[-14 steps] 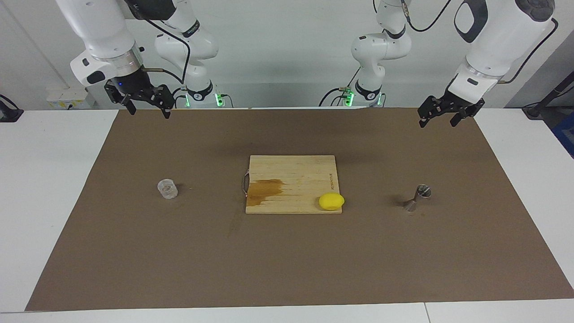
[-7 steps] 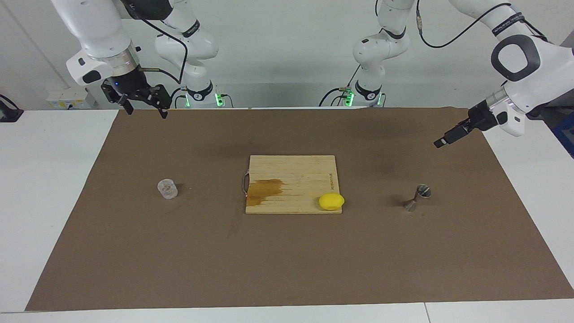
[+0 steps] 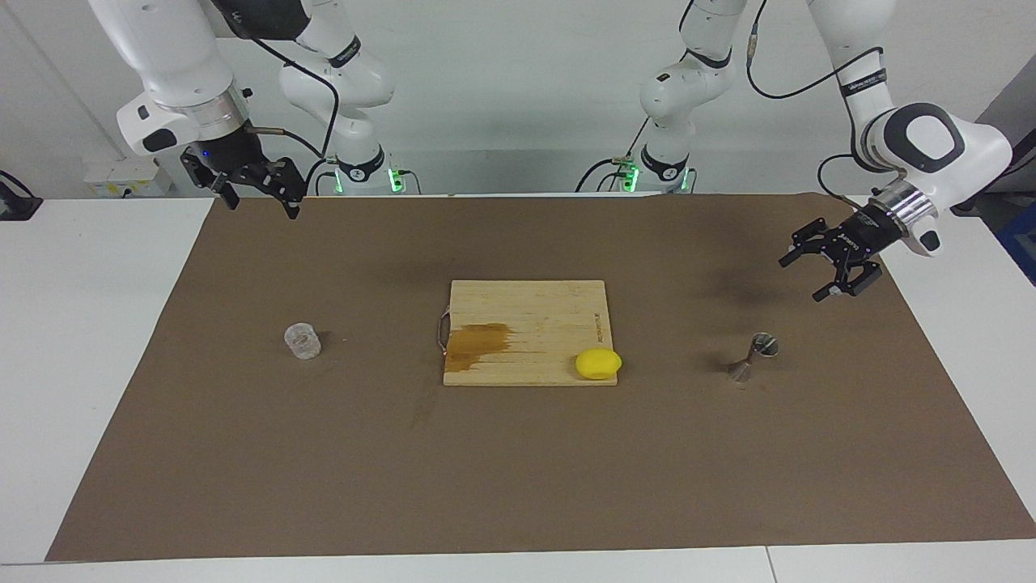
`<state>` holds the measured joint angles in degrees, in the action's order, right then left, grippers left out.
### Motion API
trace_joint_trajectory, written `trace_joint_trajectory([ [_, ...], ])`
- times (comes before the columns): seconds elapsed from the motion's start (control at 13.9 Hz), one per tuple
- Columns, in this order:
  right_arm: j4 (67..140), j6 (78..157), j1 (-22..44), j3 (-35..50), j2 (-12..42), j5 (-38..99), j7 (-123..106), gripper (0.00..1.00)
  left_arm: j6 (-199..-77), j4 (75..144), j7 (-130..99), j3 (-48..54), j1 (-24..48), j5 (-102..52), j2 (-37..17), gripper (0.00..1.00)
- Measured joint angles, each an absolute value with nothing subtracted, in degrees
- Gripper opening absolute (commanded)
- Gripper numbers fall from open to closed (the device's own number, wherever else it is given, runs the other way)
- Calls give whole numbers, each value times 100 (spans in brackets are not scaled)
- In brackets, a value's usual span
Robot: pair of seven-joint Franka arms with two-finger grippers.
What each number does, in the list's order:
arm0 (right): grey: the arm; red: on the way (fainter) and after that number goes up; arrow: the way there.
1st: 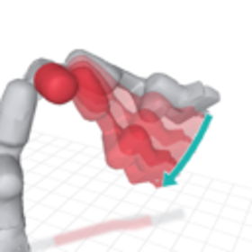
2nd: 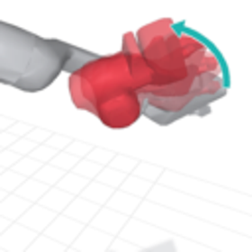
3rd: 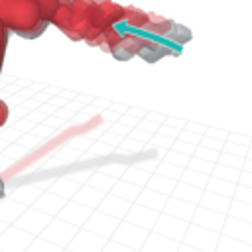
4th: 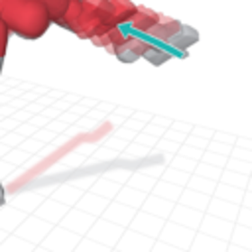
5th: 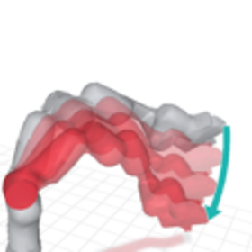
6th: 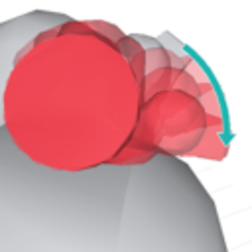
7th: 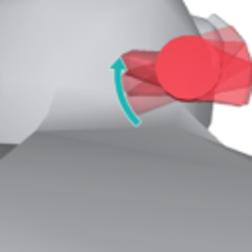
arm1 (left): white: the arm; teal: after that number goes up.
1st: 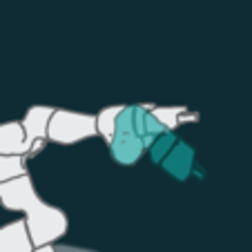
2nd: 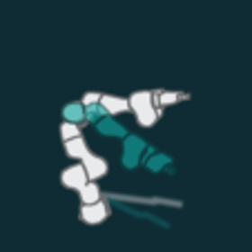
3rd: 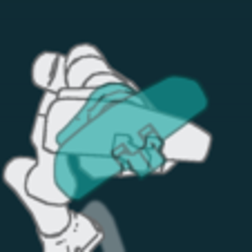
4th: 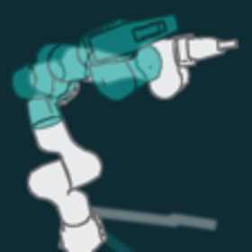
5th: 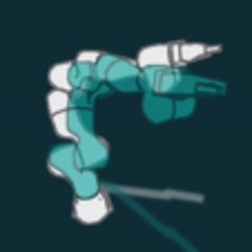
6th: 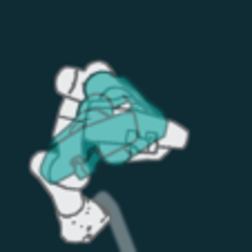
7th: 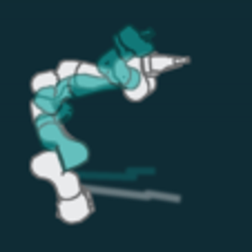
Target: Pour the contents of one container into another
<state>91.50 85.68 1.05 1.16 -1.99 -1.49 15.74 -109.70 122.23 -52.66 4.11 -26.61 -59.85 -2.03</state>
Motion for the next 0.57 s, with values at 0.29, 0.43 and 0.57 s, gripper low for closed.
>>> trace_joint_trajectory([
  [0.29, 9203, 8589, 103, 117, -111, -145, 2905, 100, -11377, 12837, -5910, 448, -2656, -7135, -221, 100],
  [0.43, 9241, 8633, 80, 115, 24, -1, 3865, 100, -11422, 12946, -5975, 492, -2633, -7601, -331, 100],
  [0.57, 9270, 8869, -80, 112, 206, 397, 4814, 100, -11594, 12949, -5974, 512, -2481, -8028, -501, 100],
])
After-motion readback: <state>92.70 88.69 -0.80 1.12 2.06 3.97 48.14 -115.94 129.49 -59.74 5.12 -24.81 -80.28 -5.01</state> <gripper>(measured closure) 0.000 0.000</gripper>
